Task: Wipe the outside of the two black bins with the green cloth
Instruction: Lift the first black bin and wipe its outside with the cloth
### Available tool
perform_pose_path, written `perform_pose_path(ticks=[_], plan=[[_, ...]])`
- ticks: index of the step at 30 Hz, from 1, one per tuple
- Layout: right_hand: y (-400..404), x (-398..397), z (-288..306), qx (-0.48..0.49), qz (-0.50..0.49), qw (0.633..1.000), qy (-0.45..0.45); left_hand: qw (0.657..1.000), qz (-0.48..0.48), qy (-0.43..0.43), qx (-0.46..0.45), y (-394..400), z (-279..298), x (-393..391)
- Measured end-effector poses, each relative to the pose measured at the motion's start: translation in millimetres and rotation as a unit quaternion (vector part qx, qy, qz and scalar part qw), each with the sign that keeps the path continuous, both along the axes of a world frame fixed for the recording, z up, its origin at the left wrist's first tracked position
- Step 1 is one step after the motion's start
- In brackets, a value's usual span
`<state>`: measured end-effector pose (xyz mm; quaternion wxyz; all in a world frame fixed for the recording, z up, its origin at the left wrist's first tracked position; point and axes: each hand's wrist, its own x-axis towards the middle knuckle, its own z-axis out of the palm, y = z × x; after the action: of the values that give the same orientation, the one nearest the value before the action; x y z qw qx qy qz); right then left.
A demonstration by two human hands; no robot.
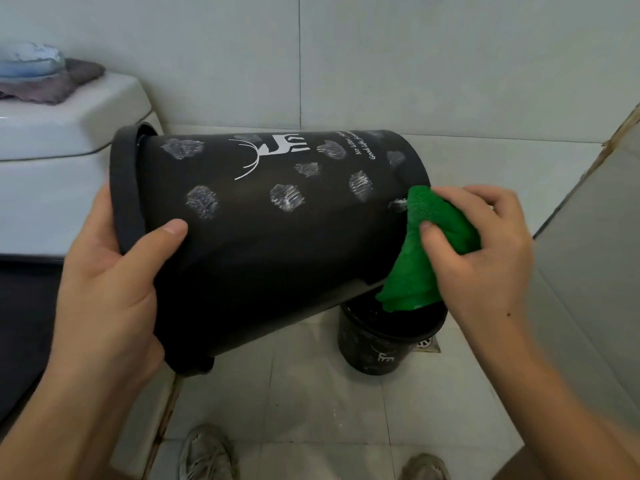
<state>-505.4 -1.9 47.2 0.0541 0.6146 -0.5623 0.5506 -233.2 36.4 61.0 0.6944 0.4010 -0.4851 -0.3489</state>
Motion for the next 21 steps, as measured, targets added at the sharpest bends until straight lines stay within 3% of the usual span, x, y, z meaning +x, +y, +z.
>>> perform_pose_path(ticks=[3, 5, 9, 14, 17, 19, 21], plan=[[0, -6, 4, -0.006, -0.012, 0.999, -0.032, 0.994, -0.062, 0.033, 0.082, 0, -2, 13], [2, 0, 4, -0.004, -0.010, 0.999, -0.038, 0.992, -0.080, 0.038, 0.086, -1, -2, 14], [9, 17, -7, 0.022, 0.048, 0.993, 0.104, 0.999, -0.014, -0.029, 0.005, 1, 2, -5], [-14, -6, 10, 0.039, -0.032, 0.997, -0.050, 0.999, -0.027, -0.003, 0.031, 1, -3, 2], [0, 9, 2, 0.024, 0.010, 0.999, 0.034, 0.988, -0.067, 0.032, 0.133, 3, -4, 11], [1, 9, 1, 0.039, 0.035, 0.996, 0.068, 0.994, -0.048, 0.016, 0.101, 1, -2, 8], [-9, 1, 6, 0.057, 0.008, 0.998, 0.012, 0.996, -0.024, 0.006, 0.081, 2, -2, 4]])
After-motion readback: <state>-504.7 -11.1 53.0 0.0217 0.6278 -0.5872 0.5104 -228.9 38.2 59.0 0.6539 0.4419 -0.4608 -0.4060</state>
